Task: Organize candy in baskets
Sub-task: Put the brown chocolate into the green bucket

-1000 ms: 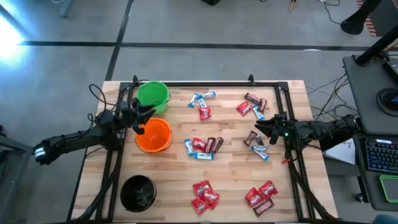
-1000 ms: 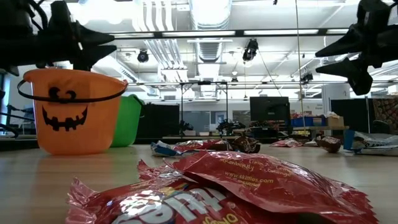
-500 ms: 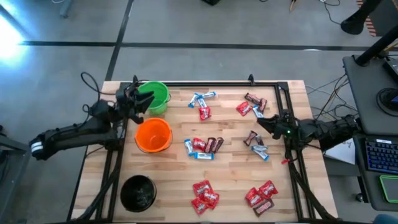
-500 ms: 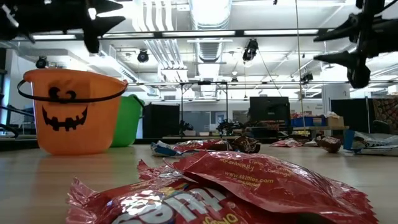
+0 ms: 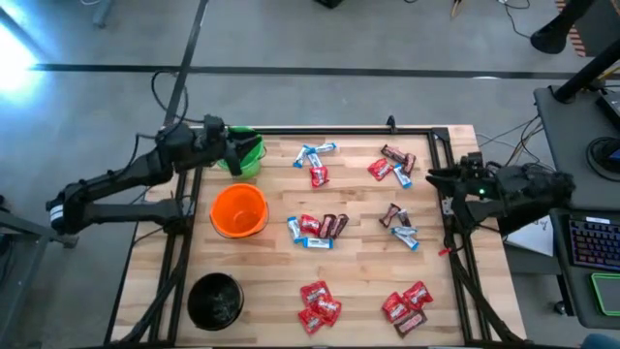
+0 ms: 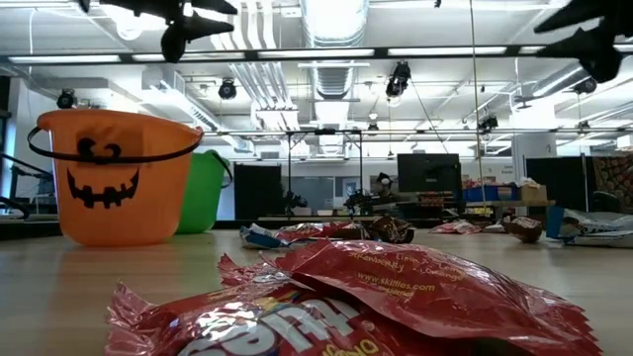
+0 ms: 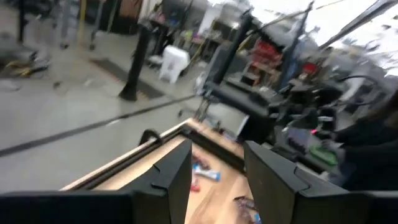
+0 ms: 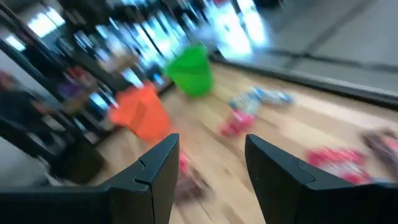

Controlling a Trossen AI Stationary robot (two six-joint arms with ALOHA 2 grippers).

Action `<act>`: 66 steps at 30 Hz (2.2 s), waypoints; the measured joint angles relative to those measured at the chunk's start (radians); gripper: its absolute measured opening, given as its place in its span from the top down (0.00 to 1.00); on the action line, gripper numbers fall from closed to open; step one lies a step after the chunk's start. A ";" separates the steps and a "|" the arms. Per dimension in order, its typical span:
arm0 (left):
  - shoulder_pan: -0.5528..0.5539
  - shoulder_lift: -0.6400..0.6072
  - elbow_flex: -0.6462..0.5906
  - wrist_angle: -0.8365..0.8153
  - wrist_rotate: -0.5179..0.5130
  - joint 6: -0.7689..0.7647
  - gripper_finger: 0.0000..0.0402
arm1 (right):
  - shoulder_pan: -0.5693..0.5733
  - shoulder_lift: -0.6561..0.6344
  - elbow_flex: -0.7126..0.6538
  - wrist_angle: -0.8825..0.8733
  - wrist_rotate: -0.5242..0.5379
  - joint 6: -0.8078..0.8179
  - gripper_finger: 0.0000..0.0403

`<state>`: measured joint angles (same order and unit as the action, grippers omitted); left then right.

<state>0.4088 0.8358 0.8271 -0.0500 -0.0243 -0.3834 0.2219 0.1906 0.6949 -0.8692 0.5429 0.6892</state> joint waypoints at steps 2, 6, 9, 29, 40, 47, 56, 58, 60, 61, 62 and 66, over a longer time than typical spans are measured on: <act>0.000 0.043 0.057 -0.092 -0.030 -0.017 0.68 | 0.000 0.055 0.047 -0.112 -0.009 0.007 0.57; 0.000 0.122 0.160 -0.246 -0.066 -0.055 0.68 | 0.000 0.166 0.120 -0.241 -0.047 -0.008 0.57; 0.000 0.177 0.229 -0.298 -0.064 -0.058 0.68 | 0.000 0.244 0.171 -0.295 -0.054 -0.054 0.57; 0.002 0.428 0.687 -0.842 -0.063 0.150 0.68 | -0.002 0.540 0.437 -0.549 -0.043 -0.400 0.57; 0.005 0.501 0.704 -0.842 -0.131 0.114 0.68 | -0.152 0.631 0.406 -0.593 0.031 -0.238 0.57; 0.024 0.505 0.704 -0.838 -0.152 0.002 0.68 | -0.368 0.625 0.391 -0.591 0.003 0.159 0.57; 0.035 0.505 0.704 -0.825 -0.218 -0.019 0.68 | -0.603 0.629 0.323 -0.525 0.003 0.388 0.57; 0.035 0.505 0.704 -0.826 -0.229 -0.018 0.68 | -0.633 0.630 0.292 -0.480 0.002 0.393 0.57; 0.038 0.505 0.704 -0.826 -0.231 -0.011 0.68 | -0.655 0.635 0.262 -0.438 -0.003 0.393 0.57; 0.040 0.505 0.704 -0.826 -0.231 -0.003 0.68 | -0.663 0.638 0.248 -0.418 -0.011 0.394 0.57; 0.042 0.505 0.704 -0.828 -0.231 0.004 0.68 | -0.672 0.643 0.233 -0.399 -0.020 0.394 0.57; 0.063 0.505 0.704 -0.841 -0.232 0.030 0.68 | -0.717 0.665 0.201 -0.345 -0.070 0.383 0.57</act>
<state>0.4721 1.3403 1.5314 -0.8908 -0.2558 -0.3532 -0.4949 0.8559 0.8954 -1.2140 0.4726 1.0724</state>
